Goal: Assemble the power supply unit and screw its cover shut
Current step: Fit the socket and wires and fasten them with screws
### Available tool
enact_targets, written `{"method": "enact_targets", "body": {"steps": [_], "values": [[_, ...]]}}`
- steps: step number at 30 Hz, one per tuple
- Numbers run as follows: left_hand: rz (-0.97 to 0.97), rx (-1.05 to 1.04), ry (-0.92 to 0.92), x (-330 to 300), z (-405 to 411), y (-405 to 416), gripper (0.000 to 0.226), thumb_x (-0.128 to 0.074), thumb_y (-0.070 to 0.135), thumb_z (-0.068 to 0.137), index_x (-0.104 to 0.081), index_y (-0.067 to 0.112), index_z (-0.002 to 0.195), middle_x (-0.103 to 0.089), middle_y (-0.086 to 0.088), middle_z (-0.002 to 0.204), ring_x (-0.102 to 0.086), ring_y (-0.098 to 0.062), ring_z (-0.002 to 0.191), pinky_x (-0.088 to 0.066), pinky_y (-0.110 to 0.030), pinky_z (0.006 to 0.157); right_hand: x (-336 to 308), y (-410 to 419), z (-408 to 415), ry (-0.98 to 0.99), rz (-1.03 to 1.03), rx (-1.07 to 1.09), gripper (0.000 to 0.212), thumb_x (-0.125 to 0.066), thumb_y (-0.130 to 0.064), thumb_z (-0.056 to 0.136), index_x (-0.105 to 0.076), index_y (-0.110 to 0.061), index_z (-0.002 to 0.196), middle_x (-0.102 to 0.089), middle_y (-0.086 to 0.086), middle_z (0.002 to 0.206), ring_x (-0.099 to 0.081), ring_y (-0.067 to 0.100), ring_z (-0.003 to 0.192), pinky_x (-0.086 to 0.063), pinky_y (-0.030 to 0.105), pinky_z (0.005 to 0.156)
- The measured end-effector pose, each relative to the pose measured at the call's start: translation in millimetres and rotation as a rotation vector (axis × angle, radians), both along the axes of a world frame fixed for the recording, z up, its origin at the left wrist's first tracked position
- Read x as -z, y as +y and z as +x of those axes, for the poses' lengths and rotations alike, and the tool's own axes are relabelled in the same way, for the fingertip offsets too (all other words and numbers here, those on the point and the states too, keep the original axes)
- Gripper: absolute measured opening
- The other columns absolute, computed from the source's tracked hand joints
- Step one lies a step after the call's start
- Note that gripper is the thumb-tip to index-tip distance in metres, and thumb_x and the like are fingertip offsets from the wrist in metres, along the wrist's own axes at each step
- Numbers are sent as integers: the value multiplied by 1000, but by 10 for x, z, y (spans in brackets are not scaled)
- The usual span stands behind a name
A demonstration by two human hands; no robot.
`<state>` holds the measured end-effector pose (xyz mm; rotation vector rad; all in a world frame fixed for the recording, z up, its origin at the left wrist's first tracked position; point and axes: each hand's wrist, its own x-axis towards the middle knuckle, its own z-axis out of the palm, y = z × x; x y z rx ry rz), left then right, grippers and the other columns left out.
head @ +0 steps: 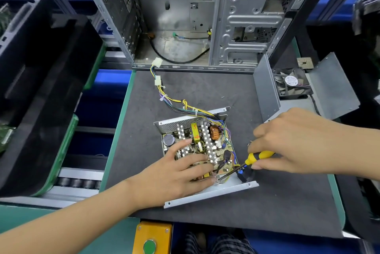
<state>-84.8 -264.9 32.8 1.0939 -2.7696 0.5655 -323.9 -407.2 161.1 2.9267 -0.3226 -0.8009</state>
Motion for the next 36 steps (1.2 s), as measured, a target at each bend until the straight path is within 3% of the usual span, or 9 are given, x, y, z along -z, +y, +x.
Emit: {"method": "enact_targets", "body": {"steps": [3, 8, 13, 17, 23, 27, 32, 36], "values": [[1, 31, -1, -13, 5, 1, 37, -42, 10, 100, -66, 30, 122, -55, 2, 126, -48, -20, 118, -20, -54, 114, 14, -8, 1, 16, -6, 5, 43, -23, -67, 90, -50, -36, 105, -28, -9, 68, -52, 16, 77, -15, 23, 46], [-38, 138, -76, -71, -48, -58, 42, -32, 6, 102, -67, 25, 114, -43, 2, 126, -43, -17, 122, -7, -53, 119, 69, -10, -4, 3, 0, 6, 44, -23, -68, 89, -50, -36, 103, -30, -8, 68, -37, 14, 66, -16, 24, 46], [-18, 130, 34, -79, -96, -55, 37, -42, 10, 102, -73, 29, 94, -66, 11, 108, -50, -13, 114, -13, -47, 119, 139, 23, -25, 0, -6, 2, 44, -24, -68, 89, -50, -36, 104, -30, -8, 67, -34, 16, 62, -14, 26, 46], [21, 137, 114, -132, -100, -77, 36, -44, 10, 102, -73, 28, 90, -68, 10, 109, -51, -13, 114, -18, -46, 117, 119, 9, -73, -44, -11, 25, 47, -21, -69, 88, -50, -37, 104, -34, -8, 68, -34, 15, 60, -12, 25, 46], [225, 1, 510, -172, -56, 4, 18, -62, 19, 96, -77, 15, 88, -51, 0, 113, -53, -20, 108, -35, -45, 108, 31, -11, -161, -222, 205, 152, 52, -14, -75, 79, -52, -46, 99, -48, -11, 77, -45, 7, 72, -29, 18, 51], [353, -125, 747, -183, -77, 45, 8, -73, 19, 86, -76, 12, 84, -52, 0, 109, -52, -23, 107, -39, -43, 98, 35, 26, -136, -282, 281, 191, 47, -21, -75, 80, -55, -45, 93, -48, -12, 73, -46, 5, 73, -27, 18, 50], [439, -173, 889, -168, -108, 70, 7, -73, 18, 85, -76, 11, 85, -51, 2, 111, -49, -20, 113, -42, -43, 94, 59, 75, -104, -317, 254, 185, 50, -17, -75, 80, -54, -46, 98, -49, -11, 75, -44, 2, 69, -32, 18, 53], [453, -196, 931, -152, -95, 96, 8, -73, 18, 85, -76, 10, 86, -53, 1, 111, -48, -20, 116, -42, -43, 96, 13, 72, -103, -350, 264, 225, 44, -22, -74, 81, -56, -47, 91, -47, -10, 72, -44, 1, 67, -28, 18, 49]]}}
